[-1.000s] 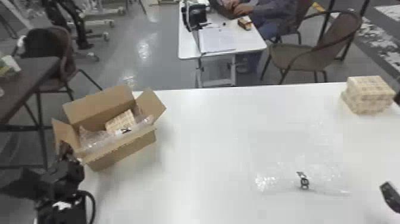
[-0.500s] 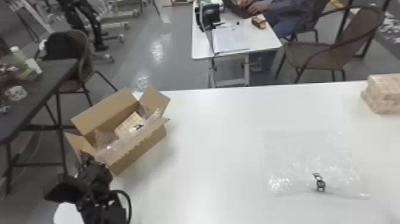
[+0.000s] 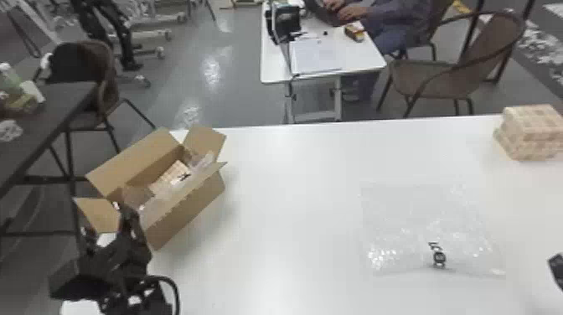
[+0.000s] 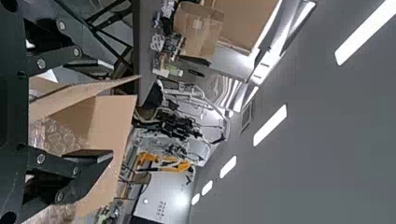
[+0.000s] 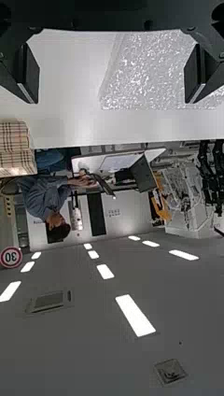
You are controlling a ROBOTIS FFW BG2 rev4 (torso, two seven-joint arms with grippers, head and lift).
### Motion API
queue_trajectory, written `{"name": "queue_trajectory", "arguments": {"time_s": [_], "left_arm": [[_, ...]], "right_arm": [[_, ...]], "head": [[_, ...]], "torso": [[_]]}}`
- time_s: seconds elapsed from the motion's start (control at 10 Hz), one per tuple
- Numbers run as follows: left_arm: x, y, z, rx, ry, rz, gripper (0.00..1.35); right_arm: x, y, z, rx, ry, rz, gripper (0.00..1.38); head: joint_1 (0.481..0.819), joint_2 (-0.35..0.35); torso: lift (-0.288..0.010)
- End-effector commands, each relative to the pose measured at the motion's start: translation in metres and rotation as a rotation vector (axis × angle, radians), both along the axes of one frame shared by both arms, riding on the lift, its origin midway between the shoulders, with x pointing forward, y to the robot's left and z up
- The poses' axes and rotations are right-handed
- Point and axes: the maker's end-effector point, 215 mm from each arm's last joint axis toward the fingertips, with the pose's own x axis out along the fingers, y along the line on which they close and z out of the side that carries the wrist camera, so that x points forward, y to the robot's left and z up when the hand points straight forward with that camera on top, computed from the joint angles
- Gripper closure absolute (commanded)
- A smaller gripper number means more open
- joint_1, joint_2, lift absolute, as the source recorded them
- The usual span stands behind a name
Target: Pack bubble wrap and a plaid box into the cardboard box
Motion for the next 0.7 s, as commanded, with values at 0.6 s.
{"name": "queue_trajectory", "arguments": {"time_s": [0.6], "left_arm": [[-0.028, -0.179, -0.019, 0.212, 0.166, -0.512, 0.23]], "right_arm": [[-0.009, 0.026, -0.003, -0.057, 0.02, 0.054, 0.13]], "head": [[0.695, -0.044]], "torso": [[-0.11]]}}
